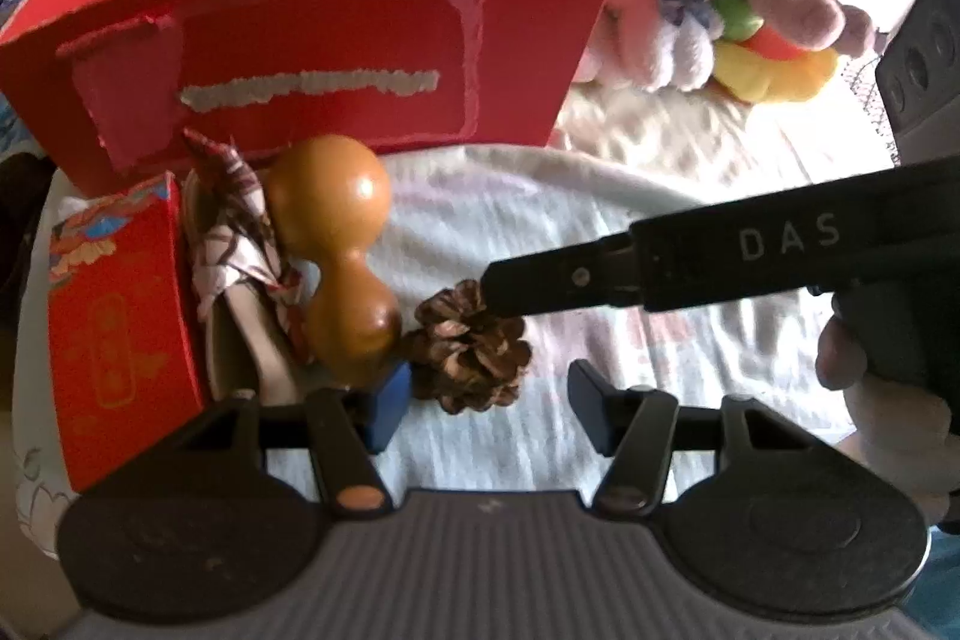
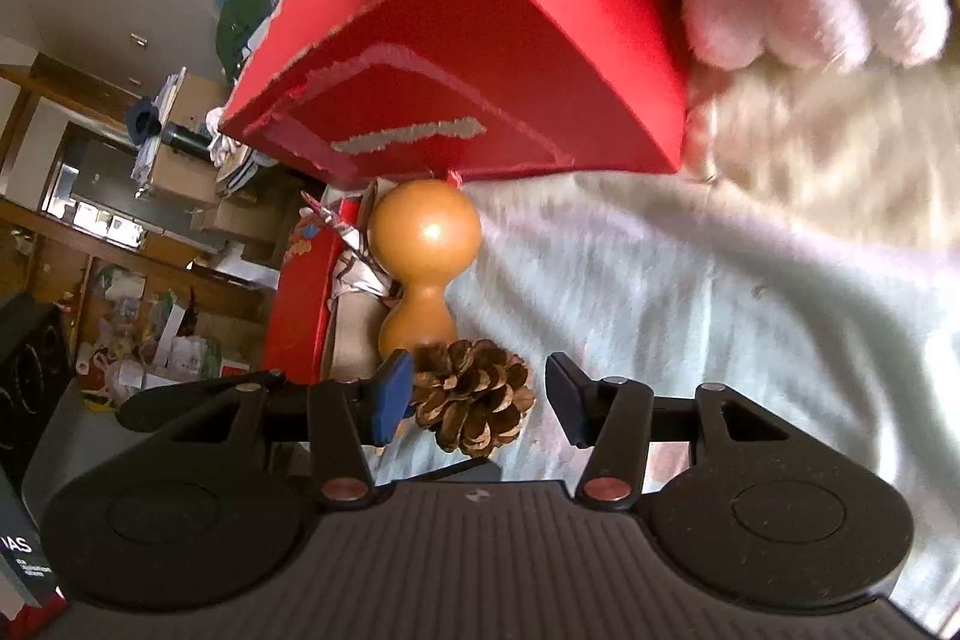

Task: Organize objects
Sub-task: 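Move the right gripper back to the pine cone and grasp it, then lift the pine cone with the right gripper and carry it into the red box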

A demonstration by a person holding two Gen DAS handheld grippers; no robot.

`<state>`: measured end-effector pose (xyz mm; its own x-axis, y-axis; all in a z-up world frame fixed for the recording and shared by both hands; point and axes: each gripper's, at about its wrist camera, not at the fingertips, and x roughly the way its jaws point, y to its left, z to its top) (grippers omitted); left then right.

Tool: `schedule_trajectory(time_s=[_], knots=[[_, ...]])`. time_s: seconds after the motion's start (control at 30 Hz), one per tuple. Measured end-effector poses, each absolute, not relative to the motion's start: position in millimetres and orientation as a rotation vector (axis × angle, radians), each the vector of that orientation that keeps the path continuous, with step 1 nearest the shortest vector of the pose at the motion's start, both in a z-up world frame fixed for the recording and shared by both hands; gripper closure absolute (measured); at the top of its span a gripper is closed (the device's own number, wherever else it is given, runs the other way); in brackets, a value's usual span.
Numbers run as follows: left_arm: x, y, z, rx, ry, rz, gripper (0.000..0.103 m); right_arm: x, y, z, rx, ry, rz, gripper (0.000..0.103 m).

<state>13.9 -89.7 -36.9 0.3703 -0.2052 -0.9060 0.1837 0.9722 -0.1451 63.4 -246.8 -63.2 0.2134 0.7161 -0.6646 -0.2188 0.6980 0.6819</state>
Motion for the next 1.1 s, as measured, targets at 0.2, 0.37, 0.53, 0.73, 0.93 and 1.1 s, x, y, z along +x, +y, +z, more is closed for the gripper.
schedule_trajectory(time_s=[0.2,0.37,0.53,0.73,0.93,1.1], knots=[[23,-90,-45,-0.020,1.182,-0.247,0.043,68,-242,-78,0.537,1.246,0.705,0.058],[25,-94,-46,0.014,1.186,-0.251,0.047,68,-246,-74,0.522,1.260,0.710,0.062],[26,-99,-42,0.044,1.201,-0.287,0.057,61,-258,-69,0.519,1.263,0.697,0.062],[28,-115,-39,0.094,1.192,-0.360,0.057,54,-279,-59,0.552,1.231,0.638,0.062],[37,-130,-11,0.141,1.111,-0.456,0.057,55,-301,-22,0.564,1.133,0.584,0.065],[45,-143,22,0.229,0.992,-0.544,0.057,64,-302,13,0.544,1.034,0.551,0.070]])
